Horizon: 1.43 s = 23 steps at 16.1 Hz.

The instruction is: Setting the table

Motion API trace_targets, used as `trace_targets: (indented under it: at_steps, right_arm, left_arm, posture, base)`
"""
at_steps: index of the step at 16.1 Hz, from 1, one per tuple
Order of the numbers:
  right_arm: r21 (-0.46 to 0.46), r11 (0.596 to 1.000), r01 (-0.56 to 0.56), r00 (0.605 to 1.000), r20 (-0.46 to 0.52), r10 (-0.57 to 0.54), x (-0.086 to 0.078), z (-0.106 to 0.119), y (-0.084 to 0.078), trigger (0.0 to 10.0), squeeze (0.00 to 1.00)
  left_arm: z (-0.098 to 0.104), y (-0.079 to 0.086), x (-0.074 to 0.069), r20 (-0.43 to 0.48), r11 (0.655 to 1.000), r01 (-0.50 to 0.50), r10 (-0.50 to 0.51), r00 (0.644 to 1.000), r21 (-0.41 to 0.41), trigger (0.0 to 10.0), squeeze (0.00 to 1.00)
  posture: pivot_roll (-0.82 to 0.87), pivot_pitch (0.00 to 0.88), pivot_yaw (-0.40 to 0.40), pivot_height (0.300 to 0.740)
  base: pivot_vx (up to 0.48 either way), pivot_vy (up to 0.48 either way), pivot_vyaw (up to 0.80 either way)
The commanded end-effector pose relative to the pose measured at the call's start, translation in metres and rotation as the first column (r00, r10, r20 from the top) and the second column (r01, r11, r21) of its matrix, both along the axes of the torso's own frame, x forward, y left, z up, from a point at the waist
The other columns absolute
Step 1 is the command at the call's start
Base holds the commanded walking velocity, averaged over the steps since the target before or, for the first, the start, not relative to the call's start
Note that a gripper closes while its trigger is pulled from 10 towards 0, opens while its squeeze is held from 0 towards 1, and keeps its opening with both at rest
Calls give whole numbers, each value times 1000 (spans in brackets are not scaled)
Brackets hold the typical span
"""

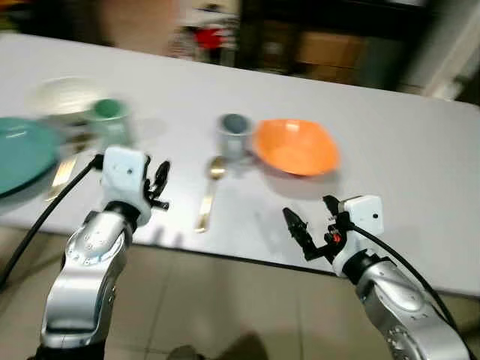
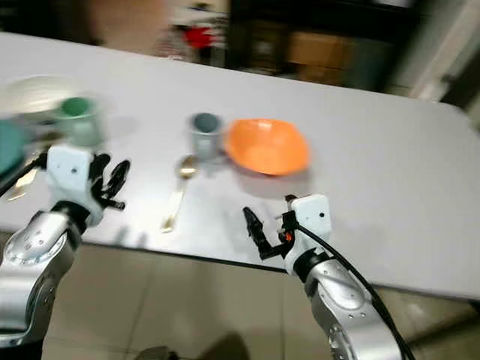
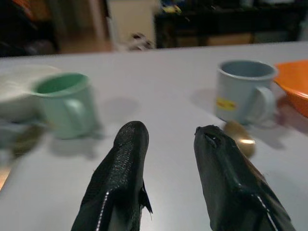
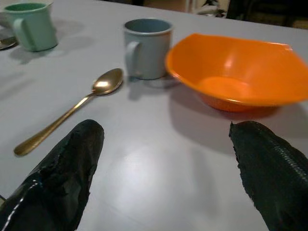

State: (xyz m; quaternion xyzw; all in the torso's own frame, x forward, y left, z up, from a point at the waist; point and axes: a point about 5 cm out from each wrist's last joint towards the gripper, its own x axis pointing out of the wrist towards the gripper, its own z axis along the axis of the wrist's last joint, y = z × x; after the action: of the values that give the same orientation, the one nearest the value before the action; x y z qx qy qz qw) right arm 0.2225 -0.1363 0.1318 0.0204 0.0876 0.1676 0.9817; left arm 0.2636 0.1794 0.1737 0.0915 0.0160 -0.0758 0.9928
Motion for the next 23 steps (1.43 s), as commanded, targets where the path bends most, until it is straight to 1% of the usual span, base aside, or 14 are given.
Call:
trace_targets:
  at_steps: [1, 2, 3, 4, 5, 7, 8, 10, 11, 12, 15, 17, 19, 23]
  right_arm:
    - [-5, 997, 80, 997, 15, -80, 1, 0, -10, 10000, 0]
    - [5, 996, 92, 996, 14, -92, 0, -1, -11, 10000, 0]
    - [-6, 993, 116, 993, 21, -116, -2, -4, -11, 10000, 0]
    - [-4, 991, 134, 991, 25, -134, -4, -4, -13, 10000, 0]
    - [17, 984, 178, 984, 26, -179, -7, -4, -19, 10000, 0]
    - [26, 979, 201, 979, 17, -201, -7, -6, -23, 10000, 0]
    - [44, 974, 222, 975, 3, -222, -4, -9, -21, 10000, 0]
    - [-3, 963, 268, 963, 7, -268, -3, -11, -22, 10000, 0]
    - [-52, 953, 299, 954, 16, -299, -3, -11, -26, 10000, 0]
    - [-79, 944, 320, 947, 15, -320, -3, -13, -29, 10000, 0]
    - [-16, 953, 303, 953, 18, -302, 0, -11, -31, 10000, 0]
    - [-10, 961, 277, 961, 24, -277, 0, -8, -29, 10000, 0]
    - [-2, 976, 219, 975, 25, -219, 3, -7, -23, 10000, 0]
    - [10, 982, 189, 982, 22, -189, 4, -7, -18, 10000, 0]
  left_arm:
    - [3, -15, -6, 34, 996, 84, -85, 996, 24, 10000, 0]
    - [0, -18, -7, 24, 994, 100, -102, 995, 47, 10000, 0]
    - [-9, -20, -11, -9, 990, 117, -117, 993, 76, 10000, 0]
    - [-12, -21, -12, -17, 990, 125, -124, 992, 70, 10000, 0]
    - [-14, -24, -11, -25, 991, 126, -124, 992, 52, 10000, 0]
    - [-13, -26, -8, -21, 992, 118, -117, 993, 48, 10000, 0]
    - [-10, -26, -5, -12, 993, 112, -112, 994, 43, 10000, 0]
    - [-11, -24, -3, -19, 994, 110, -109, 994, 30, 10000, 0]
    - [-12, -23, -4, -25, 994, 104, -103, 994, 32, 10000, 0]
    - [-13, -23, -4, -28, 994, 102, -101, 995, 34, 10000, 0]
    - [-15, -20, -5, -38, 997, 78, -77, 996, 27, 10000, 0]
    - [-15, -21, -5, -39, 996, 84, -83, 996, 26, 10000, 0]
    - [-15, -18, -7, -37, 998, 66, -65, 997, 26, 10000, 0]
    - [-14, -18, -7, -36, 998, 60, -59, 998, 32, 10000, 0]
  posture:
    - [69, 0, -59, 740]
    - [64, 0, -56, 740]
    - [48, 0, -38, 740]
    - [39, 0, -29, 740]
    - [36, 0, -24, 740]
    - [42, 0, -29, 740]
    - [44, 0, -33, 740]
    - [29, 0, -23, 740]
    - [29, 0, -25, 740]
    - [35, 0, -30, 740]
    - [33, 0, -30, 740]
    - [37, 0, -35, 740]
    - [47, 0, -44, 740]
    - [58, 0, -49, 740]
  base:
    - [0, 0, 800]
    - [0, 0, 800]
    - [0, 0, 800]
    - [0, 0, 800]
    - [0, 0, 800]
    - [0, 0, 800]
    - [0, 337, 0]
    - [0, 364, 0]
    - [0, 368, 0]
    - [0, 368, 0]
    - [0, 389, 0]
    - [0, 412, 0]
    - [0, 409, 0]
    - [0, 411, 800]
